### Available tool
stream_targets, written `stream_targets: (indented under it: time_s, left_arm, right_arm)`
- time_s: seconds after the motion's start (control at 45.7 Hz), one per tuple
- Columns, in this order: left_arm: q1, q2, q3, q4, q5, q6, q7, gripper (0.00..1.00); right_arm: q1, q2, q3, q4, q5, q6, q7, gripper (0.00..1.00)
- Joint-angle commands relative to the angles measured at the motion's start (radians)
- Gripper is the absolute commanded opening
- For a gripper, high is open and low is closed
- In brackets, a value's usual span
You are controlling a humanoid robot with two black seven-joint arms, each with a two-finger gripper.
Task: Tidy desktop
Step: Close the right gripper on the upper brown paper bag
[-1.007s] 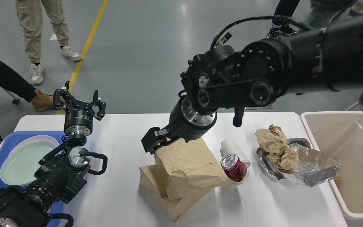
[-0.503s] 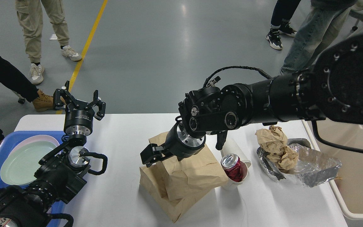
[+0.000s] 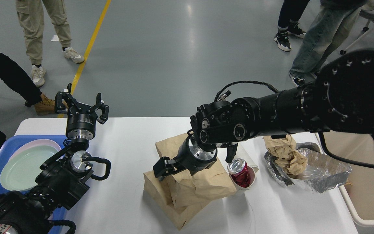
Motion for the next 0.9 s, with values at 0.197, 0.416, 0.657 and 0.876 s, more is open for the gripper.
stream_targets:
  time_s: [0.197,0.416,0.657,0.876]
  left_arm:
    - [0.0,0.0,0.0,0.0,0.0,0.0,0.0,0.96]
    - [0.0,0.0,0.0,0.0,0.0,0.0,0.0,0.96]
    - [0.0,0.0,0.0,0.0,0.0,0.0,0.0,0.96]
    - [0.0,0.0,0.0,0.0,0.0,0.0,0.0,0.96]
  right_arm:
    - [-0.067,-0.002,0.0,0.002,-0.035,-0.028,-0.012,0.76]
    - [-0.019,-0.008,0.006,0.011,-0.028,0.07,-0.035,0.0]
    - [0.018,-0.005,0.014,0.005,-0.016,0.122,-0.035,0.0]
    - [0.088,-0.007,0.015,0.011,-0.015,0.16,-0.035,0.0]
